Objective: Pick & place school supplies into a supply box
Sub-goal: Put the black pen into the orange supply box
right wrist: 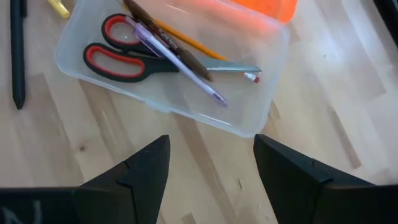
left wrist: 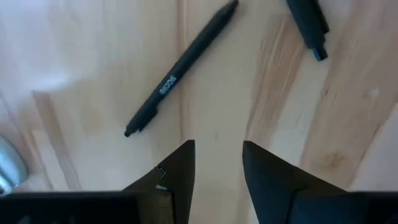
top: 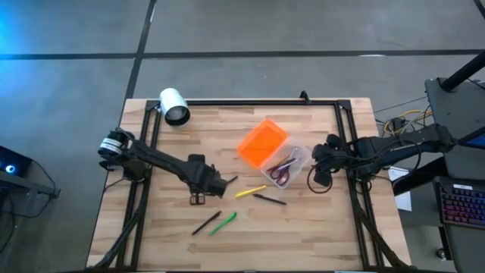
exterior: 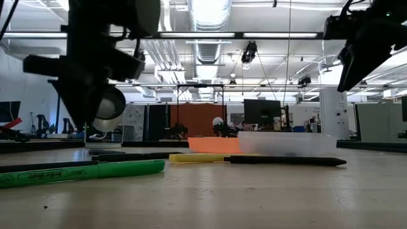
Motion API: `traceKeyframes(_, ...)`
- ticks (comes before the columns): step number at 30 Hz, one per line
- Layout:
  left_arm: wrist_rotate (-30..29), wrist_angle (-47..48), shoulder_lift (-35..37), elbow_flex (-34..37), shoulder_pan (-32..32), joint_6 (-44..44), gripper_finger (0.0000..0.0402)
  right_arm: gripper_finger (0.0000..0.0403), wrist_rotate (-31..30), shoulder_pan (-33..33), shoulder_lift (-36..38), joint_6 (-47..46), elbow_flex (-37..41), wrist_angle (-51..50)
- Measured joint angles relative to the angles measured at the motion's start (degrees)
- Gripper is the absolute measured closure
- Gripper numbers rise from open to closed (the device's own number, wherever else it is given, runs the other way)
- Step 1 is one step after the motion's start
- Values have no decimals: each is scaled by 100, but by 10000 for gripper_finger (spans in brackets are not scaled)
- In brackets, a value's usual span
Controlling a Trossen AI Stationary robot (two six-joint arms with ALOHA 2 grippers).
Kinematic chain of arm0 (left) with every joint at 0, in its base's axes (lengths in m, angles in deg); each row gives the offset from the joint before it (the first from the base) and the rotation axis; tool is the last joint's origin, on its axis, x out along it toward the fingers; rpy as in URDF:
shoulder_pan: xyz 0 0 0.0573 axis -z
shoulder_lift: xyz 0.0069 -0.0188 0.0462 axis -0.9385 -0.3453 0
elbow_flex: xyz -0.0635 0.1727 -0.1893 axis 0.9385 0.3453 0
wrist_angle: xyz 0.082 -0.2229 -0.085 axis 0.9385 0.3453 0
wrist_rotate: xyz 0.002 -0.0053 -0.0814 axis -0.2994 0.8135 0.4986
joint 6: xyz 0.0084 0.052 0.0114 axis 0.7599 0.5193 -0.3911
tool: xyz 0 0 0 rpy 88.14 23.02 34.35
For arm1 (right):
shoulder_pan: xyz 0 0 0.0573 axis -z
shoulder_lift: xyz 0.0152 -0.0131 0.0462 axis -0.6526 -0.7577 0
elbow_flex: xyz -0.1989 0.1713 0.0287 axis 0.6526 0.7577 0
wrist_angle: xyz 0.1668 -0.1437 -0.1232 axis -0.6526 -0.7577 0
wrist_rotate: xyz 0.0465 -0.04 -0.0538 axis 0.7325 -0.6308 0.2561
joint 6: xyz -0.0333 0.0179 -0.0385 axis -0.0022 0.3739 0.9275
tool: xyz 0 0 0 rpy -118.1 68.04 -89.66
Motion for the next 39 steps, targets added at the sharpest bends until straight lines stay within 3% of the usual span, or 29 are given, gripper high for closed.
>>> traceKeyframes(12, -137, -979, 102, 650, -429, 2128, 285, 179, 0, -1, -135, -559, 76, 24)
traceKeyframes(21, 236, -1531, 102, 671, -1006, 3371, 285, 179, -4, -1, -518, -1045, 85, 93)
traceKeyframes(30, 710, -2029, 78, 1069, -1290, 3752, 285, 179, 84, -1, -1104, -1064, 90, 416)
traceKeyframes(39, 703, -2632, 100, 1602, -1287, 3567, 299, 179, 95, -9, -1354, -1046, 92, 469)
